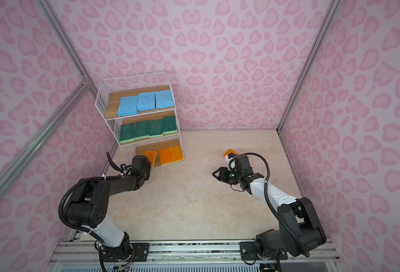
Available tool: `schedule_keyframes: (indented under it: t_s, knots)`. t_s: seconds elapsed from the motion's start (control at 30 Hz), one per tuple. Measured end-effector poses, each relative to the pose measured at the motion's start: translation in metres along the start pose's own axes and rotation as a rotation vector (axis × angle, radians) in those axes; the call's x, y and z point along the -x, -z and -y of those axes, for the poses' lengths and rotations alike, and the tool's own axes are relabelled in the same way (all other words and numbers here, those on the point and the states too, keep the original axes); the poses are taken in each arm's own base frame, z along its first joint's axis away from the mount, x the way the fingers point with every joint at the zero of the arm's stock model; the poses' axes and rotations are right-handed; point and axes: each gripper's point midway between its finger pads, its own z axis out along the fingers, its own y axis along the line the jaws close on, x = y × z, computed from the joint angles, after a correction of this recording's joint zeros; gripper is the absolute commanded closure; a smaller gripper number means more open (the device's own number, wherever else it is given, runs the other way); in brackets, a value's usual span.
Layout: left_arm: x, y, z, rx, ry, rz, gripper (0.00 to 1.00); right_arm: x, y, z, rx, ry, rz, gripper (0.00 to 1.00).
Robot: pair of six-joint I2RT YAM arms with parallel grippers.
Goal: Place and organize the cleaning sponges onto the shelf
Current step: 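Push the orange sponge deeper onto the bottom shelf with the left gripper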
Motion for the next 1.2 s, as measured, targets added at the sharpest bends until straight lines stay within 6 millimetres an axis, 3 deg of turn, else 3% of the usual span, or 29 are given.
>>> schedule_keyframes:
  t_s: [0.23, 0.6, 1.07, 1.2]
  knots:
    - [-0.015, -0.007, 0.003, 0.003, -0.005, -0.014, 0.96, 0.001, 0.0, 0.001, -0.001, -0.001, 0.002, 0.52]
    - [-0.021, -0.015, 0.01, 0.0, -0.002, -0.011, 0.96, 0.003, 0.005, -0.004, 0.008, 0.013, 0.015, 0.52]
    - [-0.034, -0.011, 0.011, -0.004, -0.02, -0.024, 0.96, 0.003, 0.006, -0.004, 0.009, 0.015, 0.018, 0.51]
    - [-0.036, -0.011, 0.011, -0.004, -0.025, -0.029, 0.9, 0.003, 0.006, -0.004, 0.009, 0.015, 0.018, 0.51]
